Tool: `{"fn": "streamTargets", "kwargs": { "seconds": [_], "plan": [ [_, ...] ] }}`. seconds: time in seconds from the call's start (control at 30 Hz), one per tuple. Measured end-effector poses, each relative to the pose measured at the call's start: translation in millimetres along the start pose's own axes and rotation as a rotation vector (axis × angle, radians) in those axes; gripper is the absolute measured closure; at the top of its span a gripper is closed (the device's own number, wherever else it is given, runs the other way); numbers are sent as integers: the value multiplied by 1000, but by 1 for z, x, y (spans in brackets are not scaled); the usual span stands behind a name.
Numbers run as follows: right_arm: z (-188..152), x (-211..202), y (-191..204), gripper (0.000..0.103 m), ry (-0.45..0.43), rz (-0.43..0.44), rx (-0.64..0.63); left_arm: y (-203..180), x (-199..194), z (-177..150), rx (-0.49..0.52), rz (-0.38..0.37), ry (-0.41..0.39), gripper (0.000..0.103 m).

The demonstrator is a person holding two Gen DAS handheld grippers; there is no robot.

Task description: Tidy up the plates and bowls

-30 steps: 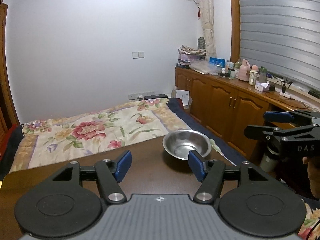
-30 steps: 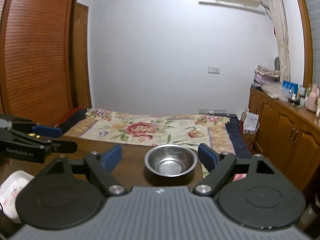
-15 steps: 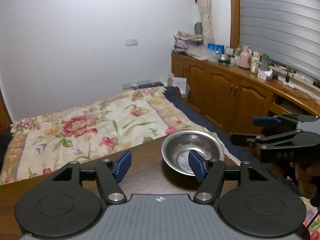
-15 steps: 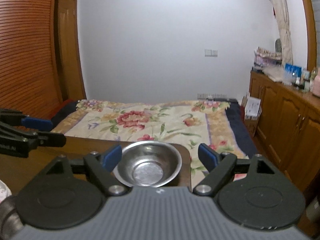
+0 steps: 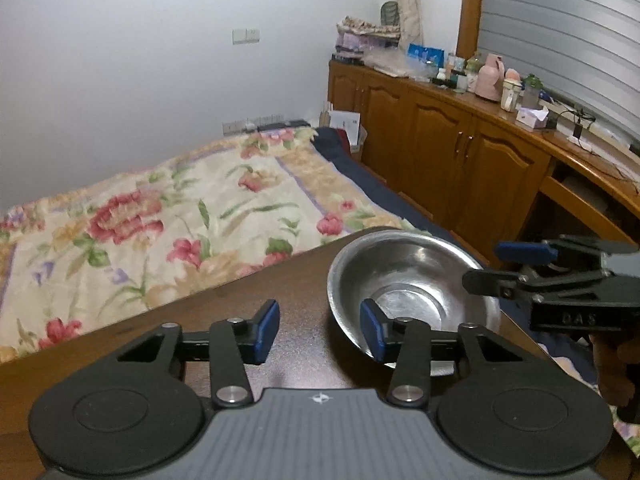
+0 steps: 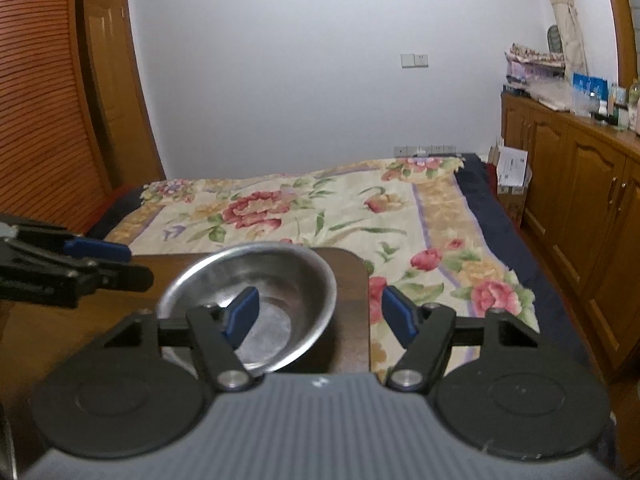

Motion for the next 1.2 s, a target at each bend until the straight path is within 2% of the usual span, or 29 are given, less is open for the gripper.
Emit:
{"fn": "streamTargets", "kwargs": {
  "seconds": [0.23, 0.47, 0.6, 0.7, 0.9, 1.2],
  "plan": [
    [-10, 6, 1, 49, 37, 57, 53, 1, 15, -2, -8, -35, 46, 63],
    [-11, 10, 6, 54, 58, 92, 85, -2, 25, -5, -30, -77, 82, 75],
    [-11, 10, 8, 65, 69, 112, 102, -5, 26, -5, -55, -103, 101, 84],
    [-12, 9, 9, 74, 77, 126, 118, -8, 22, -5, -61, -98, 108, 85],
    [-14, 11, 2, 79, 92, 119, 159, -12, 14, 1, -26, -96, 80, 86],
    [2, -6, 5, 80, 63, 110, 140, -17, -9, 10, -12, -113, 34, 86]
  ]
}}
Point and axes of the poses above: each gripper's, at about its wrist camera, not at the fingertips, and x roughly the way its jaws point, y to its left, z to its top, the point moved 9 cm from there along x, roughly the way its jaws point, and after that the axes turned 5 degrees about -x, right-handed, at the moved point
